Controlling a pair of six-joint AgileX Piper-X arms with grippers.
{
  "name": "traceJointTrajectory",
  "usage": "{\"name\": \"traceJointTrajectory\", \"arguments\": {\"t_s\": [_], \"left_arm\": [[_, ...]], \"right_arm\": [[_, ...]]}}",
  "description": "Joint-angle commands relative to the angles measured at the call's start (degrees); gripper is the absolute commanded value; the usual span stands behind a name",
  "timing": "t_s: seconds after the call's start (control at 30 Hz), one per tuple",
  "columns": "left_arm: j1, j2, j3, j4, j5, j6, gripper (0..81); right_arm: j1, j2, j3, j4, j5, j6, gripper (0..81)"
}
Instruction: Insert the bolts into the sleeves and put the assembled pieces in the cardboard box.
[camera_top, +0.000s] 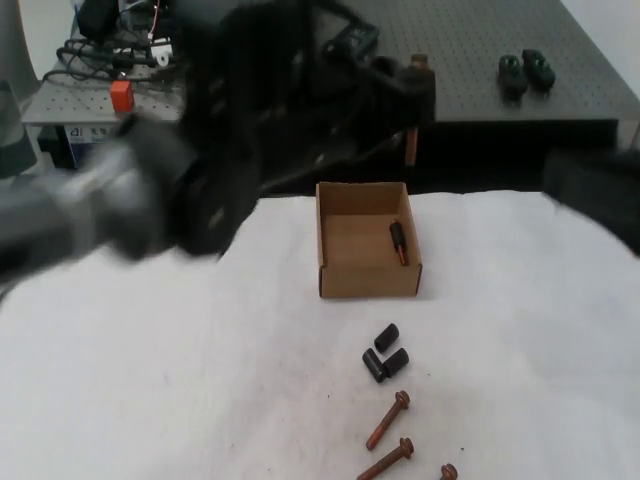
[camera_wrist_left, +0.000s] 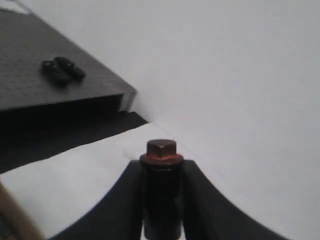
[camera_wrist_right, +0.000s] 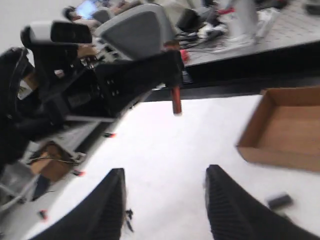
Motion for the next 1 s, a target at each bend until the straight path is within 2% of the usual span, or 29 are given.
{"name": "traceJointTrajectory", "arguments": {"t_s": [0.0,0.1,0.33,0.43,0.6,0.67,0.83,0.9,0.97], "left_arm": [[1.6,17.0,-20.8,20.7,-5.5,-1.7,0.6],[1.8,27.3,-33.9,34.1,-8.5,2.0,0.6],[2.0,46.5,-57.7,50.5,-10.3,4.3,0.6],[2.2,51.2,-62.0,52.4,-10.3,3.8,0.6],[2.3,53.0,-62.7,52.9,-10.3,2.9,0.4],[2.3,53.0,-62.7,53.2,-10.3,2.9,5.7],[2.3,53.0,-62.7,53.1,-10.3,2.4,28.7],[2.3,52.7,-62.7,54.2,-10.2,2.0,33.2],[2.4,51.8,-62.7,55.9,-10.2,2.2,33.1]], "right_arm": [[-1.0,0.5,-0.1,9.6,8.7,-3.8,37.2],[-0.8,2.4,-0.1,15.5,15.1,-5.5,37.2],[-0.1,8.4,-0.1,20.6,19.8,-6.2,37.2],[1.3,11.2,-0.1,20.3,19.8,-6.3,37.2],[5.2,16.1,-0.1,20.2,22.2,-6.3,37.2],[7.3,18.5,-0.1,20.0,22.5,-6.1,37.2],[12.9,23.4,-0.1,18.7,24.9,-1.4,37.2],[15.5,25.5,-0.1,18.0,24.9,1.1,37.2],[18.0,28.1,-0.1,17.1,25.4,3.0,37.2]]}}
